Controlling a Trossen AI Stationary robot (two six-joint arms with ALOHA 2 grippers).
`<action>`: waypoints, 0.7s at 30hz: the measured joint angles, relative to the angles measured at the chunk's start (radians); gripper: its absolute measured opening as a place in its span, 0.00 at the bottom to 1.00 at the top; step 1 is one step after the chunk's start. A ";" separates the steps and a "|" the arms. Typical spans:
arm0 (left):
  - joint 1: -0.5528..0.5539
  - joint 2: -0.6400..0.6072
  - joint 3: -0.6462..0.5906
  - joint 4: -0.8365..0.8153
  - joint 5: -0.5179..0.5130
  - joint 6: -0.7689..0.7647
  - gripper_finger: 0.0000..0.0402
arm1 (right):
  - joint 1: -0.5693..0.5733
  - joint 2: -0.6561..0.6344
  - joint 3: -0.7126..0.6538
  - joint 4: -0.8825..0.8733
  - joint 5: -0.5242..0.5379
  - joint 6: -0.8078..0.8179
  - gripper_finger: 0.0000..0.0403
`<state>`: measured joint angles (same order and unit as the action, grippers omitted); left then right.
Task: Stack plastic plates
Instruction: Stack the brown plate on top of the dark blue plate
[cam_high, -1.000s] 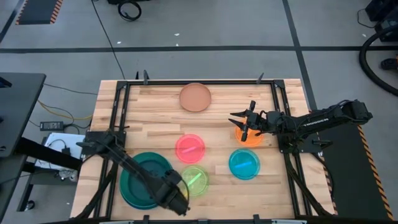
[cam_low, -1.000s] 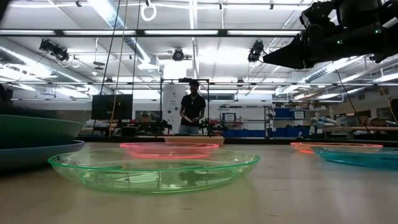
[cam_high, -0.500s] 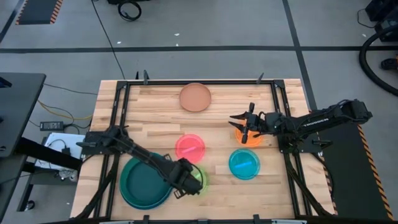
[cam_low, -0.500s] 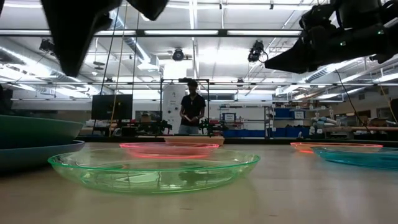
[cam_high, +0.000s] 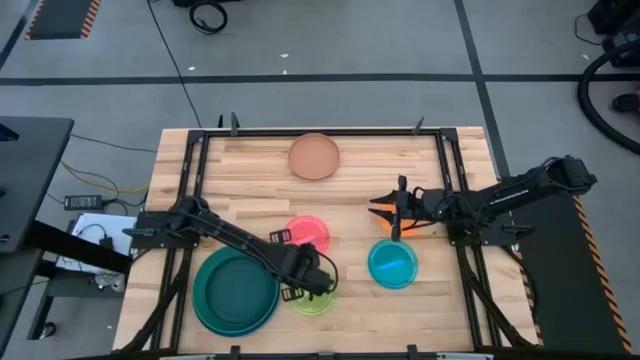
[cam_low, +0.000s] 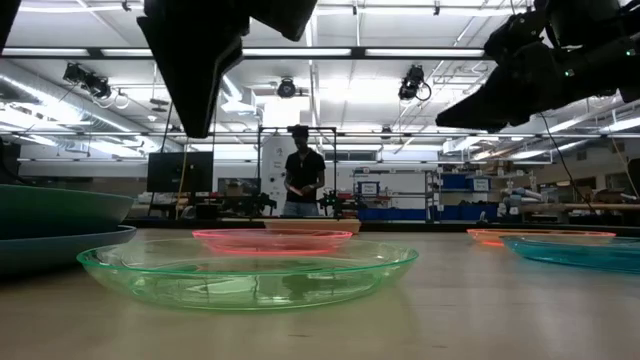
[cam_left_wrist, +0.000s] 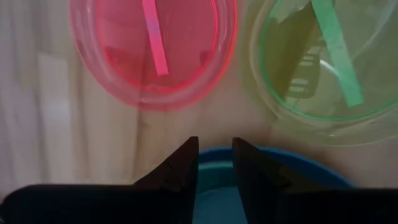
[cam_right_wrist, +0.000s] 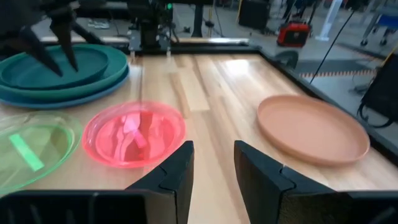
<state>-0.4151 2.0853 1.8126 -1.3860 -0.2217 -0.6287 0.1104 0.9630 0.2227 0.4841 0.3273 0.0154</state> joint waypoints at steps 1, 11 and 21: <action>0.001 0.000 0.000 0.002 -0.011 0.030 0.26 | 0.008 0.000 0.000 -0.010 0.005 0.012 0.31; 0.064 0.000 0.000 0.049 -0.073 0.276 0.26 | 0.137 0.000 0.000 -0.067 0.023 0.117 0.31; 0.204 0.000 -0.012 0.126 -0.075 0.443 0.26 | 0.300 0.000 0.000 -0.099 0.155 0.191 0.31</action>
<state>-0.2114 2.0850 1.8007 -1.2596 -0.2965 -0.1855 0.4101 0.9627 0.2228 0.3848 0.4825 0.2068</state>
